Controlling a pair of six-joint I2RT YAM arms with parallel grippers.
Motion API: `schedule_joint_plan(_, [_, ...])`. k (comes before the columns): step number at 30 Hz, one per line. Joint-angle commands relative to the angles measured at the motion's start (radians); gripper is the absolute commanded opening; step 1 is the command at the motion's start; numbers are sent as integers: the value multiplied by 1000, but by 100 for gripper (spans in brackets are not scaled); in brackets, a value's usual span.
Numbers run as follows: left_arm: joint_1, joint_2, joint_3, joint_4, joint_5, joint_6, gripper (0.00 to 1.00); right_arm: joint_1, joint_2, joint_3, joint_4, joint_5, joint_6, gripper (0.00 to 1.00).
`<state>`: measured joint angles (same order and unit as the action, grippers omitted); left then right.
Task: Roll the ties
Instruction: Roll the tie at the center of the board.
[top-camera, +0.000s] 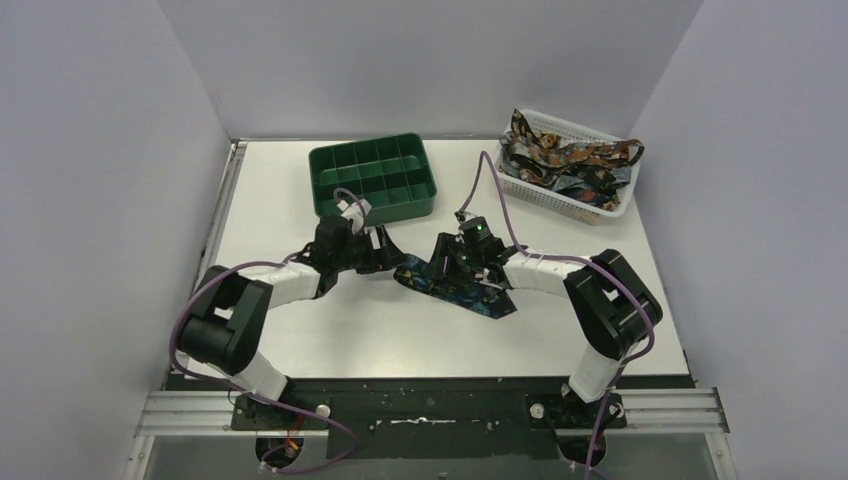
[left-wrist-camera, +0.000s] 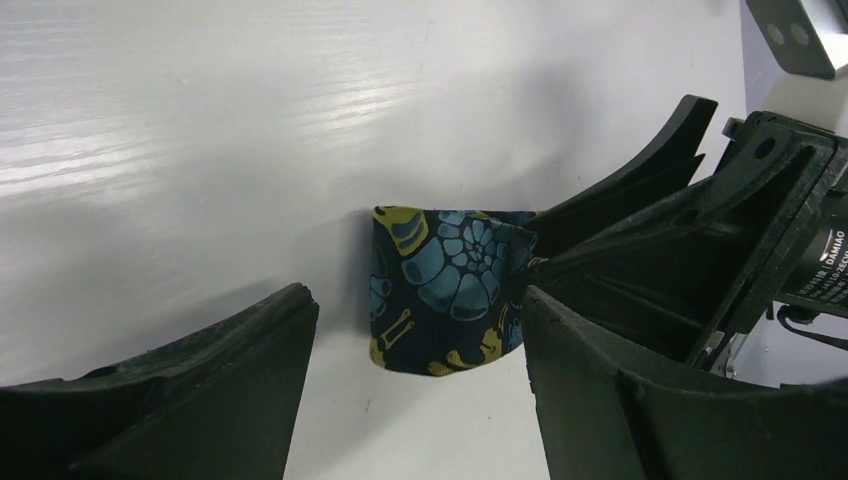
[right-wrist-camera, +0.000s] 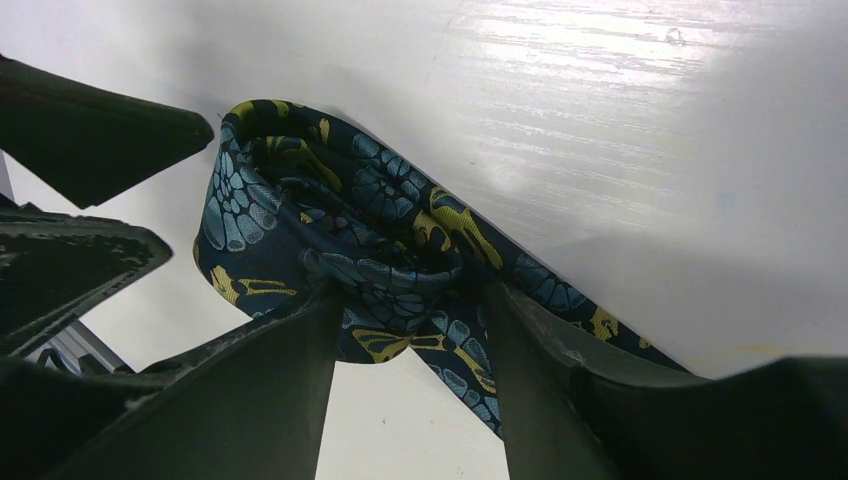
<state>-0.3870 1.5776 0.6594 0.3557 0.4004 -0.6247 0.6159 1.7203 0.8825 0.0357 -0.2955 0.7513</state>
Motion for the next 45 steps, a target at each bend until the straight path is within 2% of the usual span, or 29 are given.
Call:
schedule_joint_plan(1, [-35,46,64,65,38,22,72,0,-5,10,-7,34,-21,54])
schedule_joint_plan(11, [-41,116,50,119,90,24,63,-7,-28,39,-27,8,-37,58])
schedule_joint_plan(17, [-43,139,-7,268,125,-31,61,-12,15,42,-31,-4,-50,57])
schedule_joint_plan(21, [-45,170,12,254,153,-19,61,-10,21,18,-15,5,-45,54])
schedule_joint_plan(24, [-44,184,28,208,166,23,56,-5,18,9,-32,48,-55,53])
schedule_joint_plan(33, [-46,221,57,204,208,30,57,-2,25,-12,-23,40,-47,53])
schedule_joint_plan(35, [-46,225,57,202,206,29,53,-2,21,-12,-25,39,-46,55])
schedule_joint_plan(42, [-44,181,54,135,128,24,26,-36,-29,39,-53,-55,-72,59])
schedule_joint_plan(45, [-44,148,46,90,74,19,25,-56,-70,45,-59,-92,-86,63])
